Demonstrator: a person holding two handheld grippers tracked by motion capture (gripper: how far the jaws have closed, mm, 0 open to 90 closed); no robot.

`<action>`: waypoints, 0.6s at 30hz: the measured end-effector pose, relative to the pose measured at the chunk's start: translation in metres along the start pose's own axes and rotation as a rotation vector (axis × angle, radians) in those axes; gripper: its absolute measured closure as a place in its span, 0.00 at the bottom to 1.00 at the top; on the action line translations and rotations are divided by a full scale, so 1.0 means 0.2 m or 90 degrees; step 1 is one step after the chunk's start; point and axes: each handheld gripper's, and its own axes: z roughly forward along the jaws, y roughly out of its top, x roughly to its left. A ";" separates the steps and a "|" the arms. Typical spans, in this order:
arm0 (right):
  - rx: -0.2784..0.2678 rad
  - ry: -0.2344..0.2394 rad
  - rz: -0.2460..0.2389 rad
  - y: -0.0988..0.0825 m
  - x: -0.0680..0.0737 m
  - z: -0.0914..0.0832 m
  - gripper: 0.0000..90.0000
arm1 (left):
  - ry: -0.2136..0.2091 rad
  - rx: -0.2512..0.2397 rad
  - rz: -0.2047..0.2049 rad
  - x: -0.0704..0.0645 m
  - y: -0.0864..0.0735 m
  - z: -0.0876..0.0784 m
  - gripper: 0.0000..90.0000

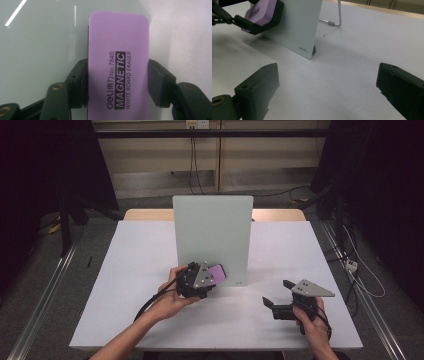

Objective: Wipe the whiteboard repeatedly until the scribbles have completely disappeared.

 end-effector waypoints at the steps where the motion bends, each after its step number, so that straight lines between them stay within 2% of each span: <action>1: 0.000 0.000 0.002 0.00 0.00 0.00 0.05 | -0.003 0.010 0.007 -0.01 0.00 0.01 0.46; 2: 0.000 0.000 0.003 0.00 0.00 0.00 0.05 | -0.010 0.013 0.007 -0.02 -0.01 0.02 0.46; 4: 0.000 0.001 0.003 0.00 0.00 0.00 0.05 | -0.007 0.020 0.017 -0.03 -0.01 0.02 0.46; 9: 0.000 0.002 0.005 0.00 0.00 -0.01 0.05 | 0.000 0.018 -0.011 0.03 -0.04 -0.05 0.46; 11: -0.001 0.000 0.004 0.00 -0.01 0.00 0.05 | 0.012 0.007 -0.029 0.07 -0.06 -0.10 0.46; 17: 0.000 -0.001 0.000 0.00 0.00 0.00 0.05 | 0.055 -0.007 -0.051 0.17 -0.09 -0.22 0.46; 18: -0.001 -0.001 -0.001 0.00 0.00 0.00 0.05 | 0.061 -0.018 -0.058 0.18 -0.10 -0.23 0.46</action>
